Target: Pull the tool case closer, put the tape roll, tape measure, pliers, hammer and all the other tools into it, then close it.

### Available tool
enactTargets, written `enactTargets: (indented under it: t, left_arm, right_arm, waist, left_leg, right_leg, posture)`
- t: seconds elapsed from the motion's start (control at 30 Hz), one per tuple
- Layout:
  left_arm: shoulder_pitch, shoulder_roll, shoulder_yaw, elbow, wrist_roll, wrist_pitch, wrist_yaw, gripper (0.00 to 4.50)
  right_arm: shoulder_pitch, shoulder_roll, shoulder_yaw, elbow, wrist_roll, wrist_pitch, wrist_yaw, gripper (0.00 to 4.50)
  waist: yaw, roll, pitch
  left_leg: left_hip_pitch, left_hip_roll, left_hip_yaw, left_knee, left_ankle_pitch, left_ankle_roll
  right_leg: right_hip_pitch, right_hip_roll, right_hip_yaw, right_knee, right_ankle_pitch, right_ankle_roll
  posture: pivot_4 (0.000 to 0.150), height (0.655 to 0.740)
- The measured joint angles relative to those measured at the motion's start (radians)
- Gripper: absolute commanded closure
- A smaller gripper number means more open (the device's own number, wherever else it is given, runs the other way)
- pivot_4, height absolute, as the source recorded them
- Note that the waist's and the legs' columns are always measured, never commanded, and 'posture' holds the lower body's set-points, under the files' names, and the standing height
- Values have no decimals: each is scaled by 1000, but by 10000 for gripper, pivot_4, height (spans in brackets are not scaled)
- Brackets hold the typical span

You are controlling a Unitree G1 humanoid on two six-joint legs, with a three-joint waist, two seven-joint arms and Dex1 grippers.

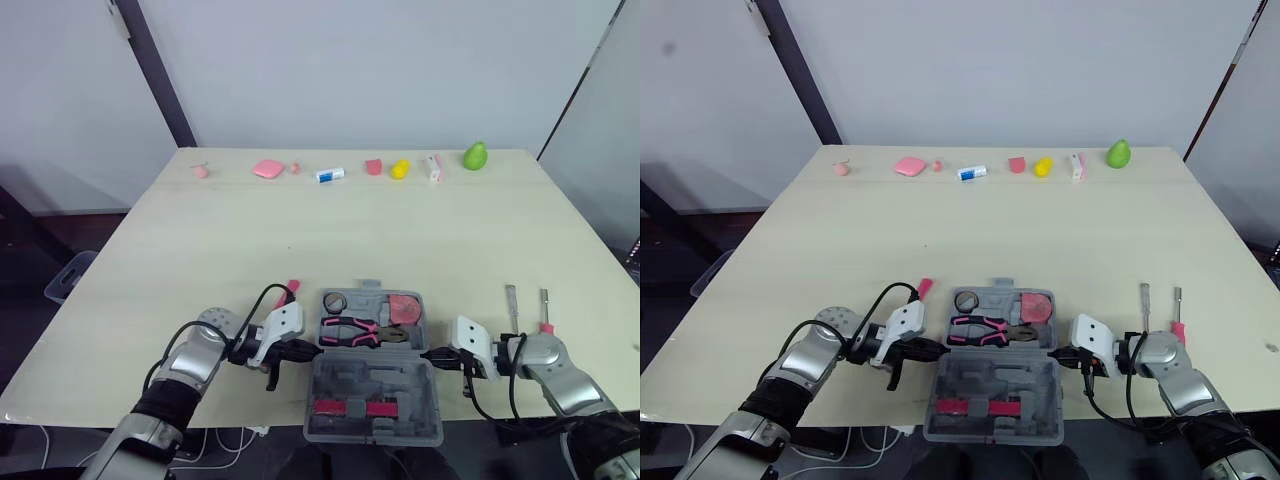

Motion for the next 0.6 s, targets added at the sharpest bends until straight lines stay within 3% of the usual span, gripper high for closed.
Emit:
enactTargets:
  t: [0.6]
  left_arm:
    - [-71,-44,19,102,19,-13,68,44623]
  right_arm:
    - [-74,56,-25,123,-40,-73,-92,45000]
  waist:
    - [-1,0,0]
  left_leg:
    - [0,0,1,3,0,0]
  right_leg:
    - [0,0,1,0,2,1]
  posture:
    - [1500,7400]
